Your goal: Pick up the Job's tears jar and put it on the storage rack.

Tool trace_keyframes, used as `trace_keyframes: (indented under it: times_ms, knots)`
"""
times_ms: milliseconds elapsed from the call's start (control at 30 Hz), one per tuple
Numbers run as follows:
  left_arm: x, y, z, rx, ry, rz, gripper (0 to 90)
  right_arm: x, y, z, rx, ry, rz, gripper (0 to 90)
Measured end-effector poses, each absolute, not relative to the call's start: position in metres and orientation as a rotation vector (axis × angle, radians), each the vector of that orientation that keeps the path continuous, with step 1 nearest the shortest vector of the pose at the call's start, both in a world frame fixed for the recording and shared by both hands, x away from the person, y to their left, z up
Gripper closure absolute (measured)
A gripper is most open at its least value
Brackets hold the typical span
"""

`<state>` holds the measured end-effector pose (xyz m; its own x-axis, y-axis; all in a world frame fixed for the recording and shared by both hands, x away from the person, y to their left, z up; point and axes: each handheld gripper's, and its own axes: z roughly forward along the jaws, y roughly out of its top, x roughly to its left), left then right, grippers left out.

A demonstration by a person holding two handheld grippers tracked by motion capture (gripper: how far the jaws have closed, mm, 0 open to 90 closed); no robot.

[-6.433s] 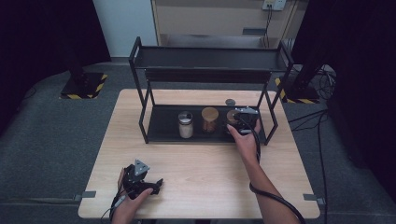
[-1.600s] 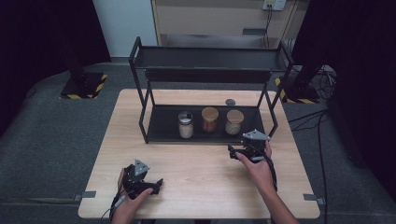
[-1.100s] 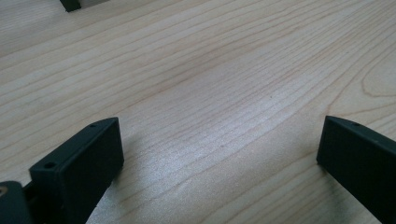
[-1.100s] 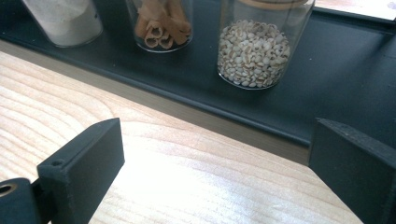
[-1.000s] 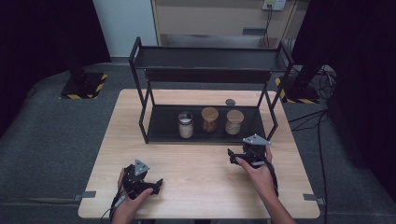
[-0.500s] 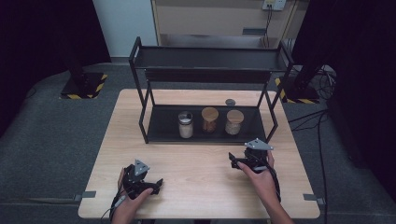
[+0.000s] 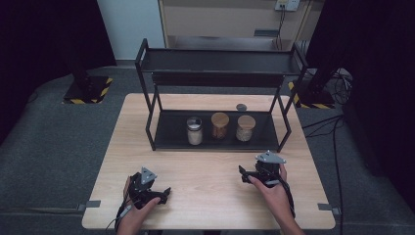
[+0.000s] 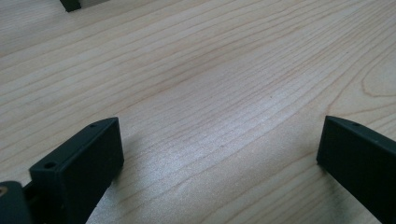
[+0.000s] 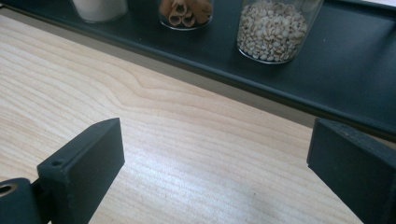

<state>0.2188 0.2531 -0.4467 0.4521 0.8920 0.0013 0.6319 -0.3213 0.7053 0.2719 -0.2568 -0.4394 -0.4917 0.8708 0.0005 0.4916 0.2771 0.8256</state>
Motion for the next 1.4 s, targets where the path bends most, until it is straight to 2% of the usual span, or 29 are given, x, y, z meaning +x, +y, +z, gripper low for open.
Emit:
trace_keyframes:
  times_ms: [767, 1400]
  knots:
    - [0.219, 0.253, -0.447, 2.065, 1.269, 0.526, 0.0, 0.257, -0.256, -0.452, 1.201, 2.215, 1.077, 3.8]
    - [0.218, 0.253, -0.447, 2.064, 1.27, 0.528, 0.0, 0.263, -0.245, -0.451, 1.201, 2.308, 0.988, 1.7]
